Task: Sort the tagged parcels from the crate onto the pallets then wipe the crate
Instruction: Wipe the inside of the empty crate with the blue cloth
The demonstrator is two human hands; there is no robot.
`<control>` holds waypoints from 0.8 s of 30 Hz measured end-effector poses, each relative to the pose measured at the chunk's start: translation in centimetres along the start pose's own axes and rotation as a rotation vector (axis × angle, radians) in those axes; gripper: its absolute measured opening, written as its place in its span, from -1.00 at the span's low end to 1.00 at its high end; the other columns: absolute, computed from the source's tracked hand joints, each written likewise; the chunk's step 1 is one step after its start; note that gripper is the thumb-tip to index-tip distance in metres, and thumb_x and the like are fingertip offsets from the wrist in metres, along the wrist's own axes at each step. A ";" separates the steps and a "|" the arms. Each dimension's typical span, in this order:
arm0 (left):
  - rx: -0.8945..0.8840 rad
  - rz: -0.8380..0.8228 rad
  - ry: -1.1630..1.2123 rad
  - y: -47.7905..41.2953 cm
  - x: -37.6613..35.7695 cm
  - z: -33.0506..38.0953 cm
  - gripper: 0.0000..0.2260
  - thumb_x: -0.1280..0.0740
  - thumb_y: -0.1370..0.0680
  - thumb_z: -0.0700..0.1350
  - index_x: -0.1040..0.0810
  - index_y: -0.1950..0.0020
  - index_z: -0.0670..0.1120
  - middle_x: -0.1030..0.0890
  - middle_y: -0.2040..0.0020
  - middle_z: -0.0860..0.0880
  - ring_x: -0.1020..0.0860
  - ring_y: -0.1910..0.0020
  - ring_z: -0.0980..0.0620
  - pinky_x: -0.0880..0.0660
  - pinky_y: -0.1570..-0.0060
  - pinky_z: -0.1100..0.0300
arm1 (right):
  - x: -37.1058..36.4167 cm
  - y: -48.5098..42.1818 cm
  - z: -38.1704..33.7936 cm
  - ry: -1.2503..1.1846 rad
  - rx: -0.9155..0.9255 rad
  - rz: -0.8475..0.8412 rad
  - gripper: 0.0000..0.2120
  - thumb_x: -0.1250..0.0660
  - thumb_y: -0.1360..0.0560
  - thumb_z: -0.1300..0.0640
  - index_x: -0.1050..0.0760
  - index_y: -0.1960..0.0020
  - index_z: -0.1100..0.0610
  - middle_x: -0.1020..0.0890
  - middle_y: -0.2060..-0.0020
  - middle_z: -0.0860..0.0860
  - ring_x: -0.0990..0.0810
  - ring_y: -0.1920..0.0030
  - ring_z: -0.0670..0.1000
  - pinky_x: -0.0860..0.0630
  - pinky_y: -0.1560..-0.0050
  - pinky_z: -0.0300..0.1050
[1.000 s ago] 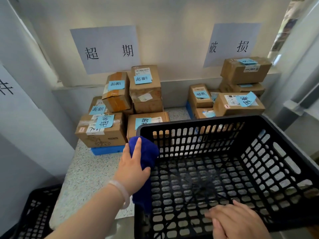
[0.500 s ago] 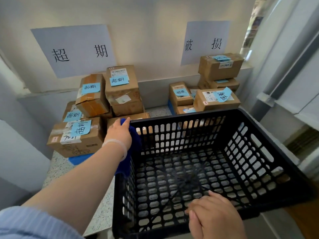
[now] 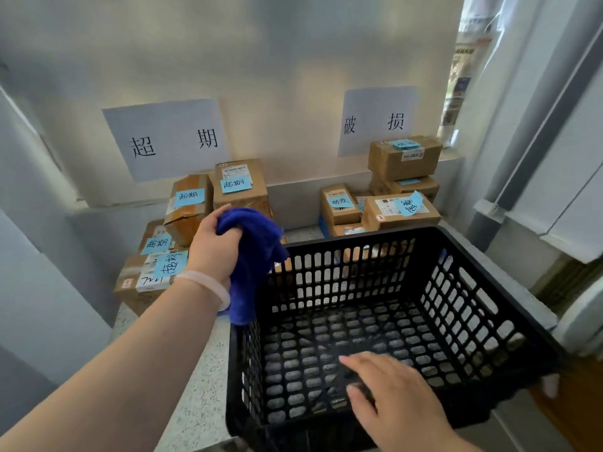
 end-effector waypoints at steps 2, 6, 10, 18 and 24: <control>0.035 -0.060 0.120 1.2 -1.9 1.6 -0.69 -0.25 -0.63 -0.19 -0.47 -0.35 0.03 -0.58 -0.13 -0.01 -0.54 -0.10 -0.01 -0.49 -0.05 0.10 | 1.3 0.0 0.3 -0.213 -0.088 -0.016 -0.61 -0.12 -0.61 -0.16 -0.22 -0.42 -0.32 -0.20 -0.22 -0.55 -0.19 -0.25 -0.48 -0.19 -0.27 -0.46; 0.183 -0.192 0.403 4.5 -8.0 3.3 -0.73 -0.34 -0.57 -0.13 -0.53 -0.26 0.04 -0.62 -0.15 -0.10 -0.58 -0.12 -0.11 -0.54 -0.05 -0.07 | 3.8 -1.4 1.1 -0.975 -0.374 -0.020 -0.72 -0.18 -0.63 -0.09 -0.30 -0.31 -0.34 -0.48 -0.30 -0.23 -0.50 -0.22 -0.28 -0.46 -0.28 -0.20; 0.249 -0.367 0.487 9.0 -16.3 4.0 -0.70 -0.31 -0.58 -0.18 -0.51 -0.30 -0.02 -0.64 -0.15 -0.15 -0.61 -0.13 -0.14 -0.57 0.08 -0.01 | 7.6 -2.4 3.5 -1.720 -0.532 0.000 -0.49 -0.14 -0.49 -0.26 -0.43 -0.34 -0.06 -0.61 -0.24 0.08 -0.58 -0.23 0.16 -0.48 -0.24 0.29; 0.267 -0.627 0.256 15.9 -31.0 3.9 -0.79 -0.35 -0.59 -0.12 -0.54 -0.21 0.09 -0.65 -0.15 -0.03 -0.61 -0.15 -0.02 -0.52 -0.25 -0.06 | 15.9 0.1 16.8 -1.788 -0.616 0.429 -0.57 -0.33 -0.46 -0.12 -0.49 -0.28 0.01 -0.70 -0.04 0.12 -0.67 -0.07 0.19 -0.56 -0.11 0.18; 0.421 -0.833 0.286 18.4 -42.1 4.3 -0.72 -0.36 -0.59 -0.05 -0.50 -0.29 0.15 -0.65 -0.17 -0.02 -0.60 -0.18 -0.08 -0.60 -0.11 -0.14 | 20.7 2.0 28.4 -1.615 -0.713 0.444 -0.58 -0.33 -0.50 -0.18 -0.55 -0.23 0.06 -0.71 -0.01 0.09 -0.69 -0.04 0.16 -0.59 -0.08 0.11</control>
Point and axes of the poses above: each hand's wrist, its own y-axis away from the middle knuckle, its own x-axis out of the back of the hand, z = x × y, the point moved 5 cm from there along -y, towards the middle knuckle
